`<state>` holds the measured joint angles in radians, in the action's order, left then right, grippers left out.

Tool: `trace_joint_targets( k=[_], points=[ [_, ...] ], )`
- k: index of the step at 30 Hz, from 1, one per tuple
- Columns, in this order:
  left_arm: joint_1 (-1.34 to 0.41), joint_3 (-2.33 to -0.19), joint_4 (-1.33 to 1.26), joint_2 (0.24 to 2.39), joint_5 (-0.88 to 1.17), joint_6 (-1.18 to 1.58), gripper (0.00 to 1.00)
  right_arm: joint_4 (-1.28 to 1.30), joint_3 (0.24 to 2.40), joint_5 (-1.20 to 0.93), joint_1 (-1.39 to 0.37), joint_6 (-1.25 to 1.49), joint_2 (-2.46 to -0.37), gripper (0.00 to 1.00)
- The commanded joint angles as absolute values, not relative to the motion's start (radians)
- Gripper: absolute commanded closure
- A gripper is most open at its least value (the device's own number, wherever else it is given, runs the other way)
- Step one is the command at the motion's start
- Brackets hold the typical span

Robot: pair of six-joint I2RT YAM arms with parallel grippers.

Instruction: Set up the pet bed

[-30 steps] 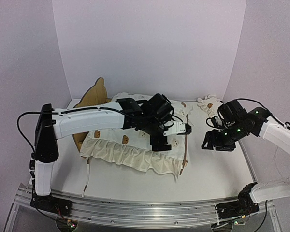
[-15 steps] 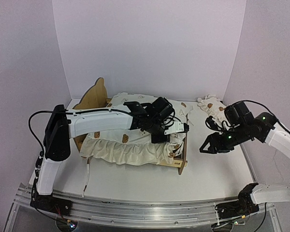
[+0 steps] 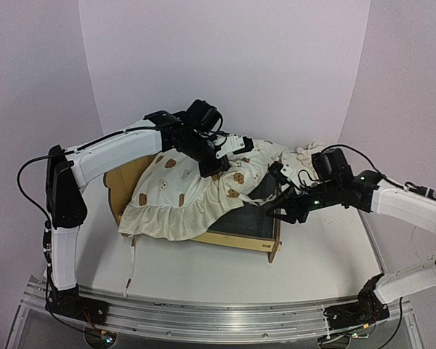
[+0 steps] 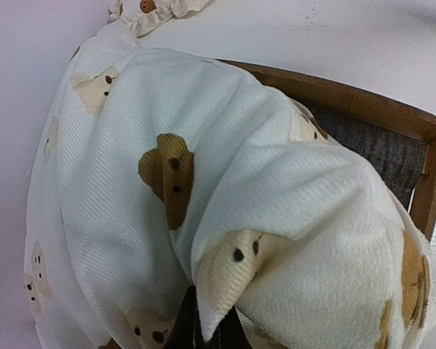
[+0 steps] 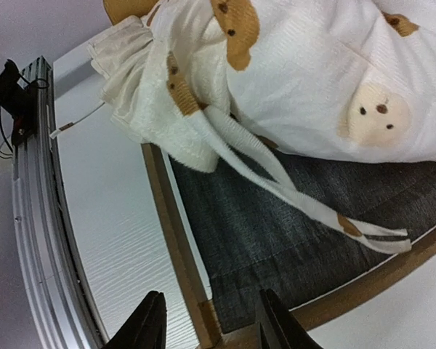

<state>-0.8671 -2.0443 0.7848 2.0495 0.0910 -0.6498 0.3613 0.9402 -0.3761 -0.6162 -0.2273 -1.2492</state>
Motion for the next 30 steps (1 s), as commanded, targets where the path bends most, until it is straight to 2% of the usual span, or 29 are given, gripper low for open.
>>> trace_joint_targets(
  k=[1, 7, 14, 21, 24, 30],
  points=[
    [-0.865, -2.092, 0.825, 2.004, 0.124, -0.641, 1.00, 0.240, 1.023, -0.416, -0.621, -0.395, -1.377, 0.57],
    [-0.847, -2.097, 0.819, 2.006, 0.133, -0.639, 1.00, 0.125, 1.046, -0.275, -0.621, -0.392, -1.499, 0.63],
    [-0.838, -2.108, 0.813, 2.011, 0.139, -0.639, 1.00, 0.107, 1.060, -0.222, -0.621, -0.467, -1.591, 0.68],
    [-0.829, -2.105, 0.804, 2.008, 0.148, -0.629, 1.00, 0.106, 1.084, -0.148, -0.618, -0.460, -1.644, 0.88],
    [-0.822, -2.110, 0.802, 2.006, 0.152, -0.622, 1.00, 0.104, 1.084, -0.106, -0.618, -0.447, -1.646, 0.99],
    [-0.806, -2.106, 0.805, 1.999, 0.158, -0.612, 1.00, 0.134, 1.071, -0.143, -0.619, -0.379, -1.541, 1.00]
  ],
)
